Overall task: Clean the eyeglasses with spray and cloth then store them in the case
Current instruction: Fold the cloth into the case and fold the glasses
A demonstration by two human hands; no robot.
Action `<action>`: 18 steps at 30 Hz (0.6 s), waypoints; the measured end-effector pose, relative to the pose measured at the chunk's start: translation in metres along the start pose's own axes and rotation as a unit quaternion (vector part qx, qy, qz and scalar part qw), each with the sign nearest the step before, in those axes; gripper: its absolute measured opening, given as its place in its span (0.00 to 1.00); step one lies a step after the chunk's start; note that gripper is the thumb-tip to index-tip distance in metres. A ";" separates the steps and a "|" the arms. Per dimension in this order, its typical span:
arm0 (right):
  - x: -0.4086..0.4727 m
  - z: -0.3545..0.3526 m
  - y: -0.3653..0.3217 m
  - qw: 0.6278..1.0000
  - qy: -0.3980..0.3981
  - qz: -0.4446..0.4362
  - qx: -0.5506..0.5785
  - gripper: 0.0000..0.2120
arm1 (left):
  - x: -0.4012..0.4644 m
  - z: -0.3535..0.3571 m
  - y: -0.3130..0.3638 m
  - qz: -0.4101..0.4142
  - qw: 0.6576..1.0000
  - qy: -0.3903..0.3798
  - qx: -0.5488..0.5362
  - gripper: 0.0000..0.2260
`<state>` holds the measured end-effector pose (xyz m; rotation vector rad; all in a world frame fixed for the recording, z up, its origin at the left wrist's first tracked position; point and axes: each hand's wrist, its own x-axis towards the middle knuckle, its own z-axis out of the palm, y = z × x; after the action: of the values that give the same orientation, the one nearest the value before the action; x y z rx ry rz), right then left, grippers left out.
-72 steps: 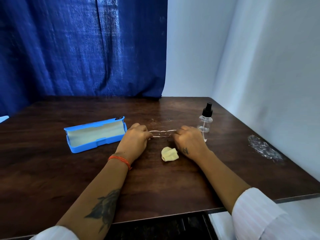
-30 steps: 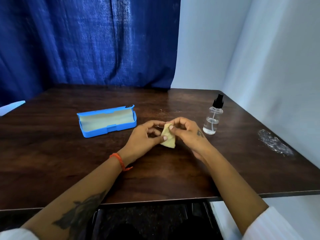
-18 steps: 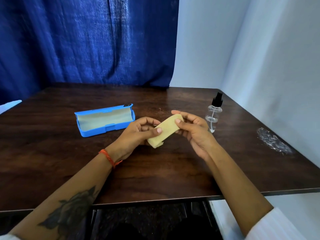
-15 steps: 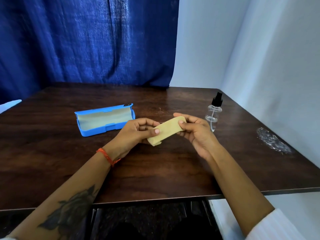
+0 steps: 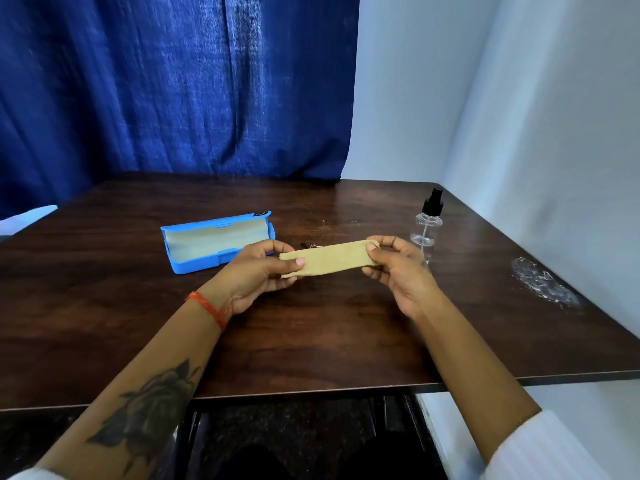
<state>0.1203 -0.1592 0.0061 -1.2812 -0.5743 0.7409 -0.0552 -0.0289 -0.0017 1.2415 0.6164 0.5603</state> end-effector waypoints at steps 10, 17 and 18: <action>-0.006 0.003 0.004 0.992 -0.001 -0.067 -0.108 0.04 | -0.018 -0.015 0.000 0.039 0.990 0.093 0.099 0.11; -0.008 0.049 0.002 0.991 -0.068 -0.058 -0.102 0.06 | -0.044 -0.050 0.005 0.180 0.941 0.249 0.144 0.09; -0.006 0.059 0.002 0.990 -0.072 -0.053 -0.106 0.06 | -0.045 -0.055 0.007 0.192 0.934 0.261 0.153 0.08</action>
<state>0.0726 -0.1260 0.0166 -1.3883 -0.8506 0.7022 -0.1265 -0.0205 -0.0011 1.5300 0.9383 1.1812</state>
